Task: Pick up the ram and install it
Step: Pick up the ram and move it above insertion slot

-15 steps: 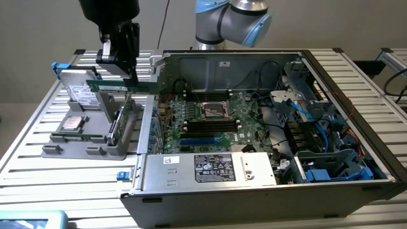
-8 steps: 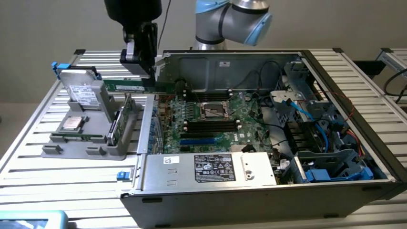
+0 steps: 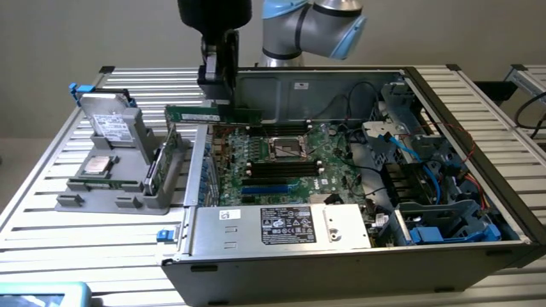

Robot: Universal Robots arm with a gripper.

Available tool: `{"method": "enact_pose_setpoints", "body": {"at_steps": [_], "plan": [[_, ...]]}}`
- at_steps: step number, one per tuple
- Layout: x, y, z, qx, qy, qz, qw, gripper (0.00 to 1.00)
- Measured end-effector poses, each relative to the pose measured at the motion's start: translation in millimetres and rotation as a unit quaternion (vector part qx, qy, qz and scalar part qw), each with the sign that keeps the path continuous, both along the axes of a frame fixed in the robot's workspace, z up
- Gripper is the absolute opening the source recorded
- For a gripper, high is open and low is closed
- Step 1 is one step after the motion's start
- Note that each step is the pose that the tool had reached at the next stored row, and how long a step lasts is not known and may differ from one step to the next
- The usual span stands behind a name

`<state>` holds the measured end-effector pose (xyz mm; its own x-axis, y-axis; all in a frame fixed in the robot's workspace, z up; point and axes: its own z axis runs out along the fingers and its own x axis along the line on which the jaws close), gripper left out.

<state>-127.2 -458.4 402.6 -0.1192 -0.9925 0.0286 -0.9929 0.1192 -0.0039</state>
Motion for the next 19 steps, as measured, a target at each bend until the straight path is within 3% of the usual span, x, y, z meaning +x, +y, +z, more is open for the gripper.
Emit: {"method": "enact_pose_setpoints", "body": {"at_steps": [9, 19], "plan": [[40.9, 0.0, 0.0, 0.0023, 0.0000, 0.001, 1.0000, 0.12], [83.3, 0.0, 0.0, 0.0026, 0.0000, 0.005, 1.0000, 0.12]]}}
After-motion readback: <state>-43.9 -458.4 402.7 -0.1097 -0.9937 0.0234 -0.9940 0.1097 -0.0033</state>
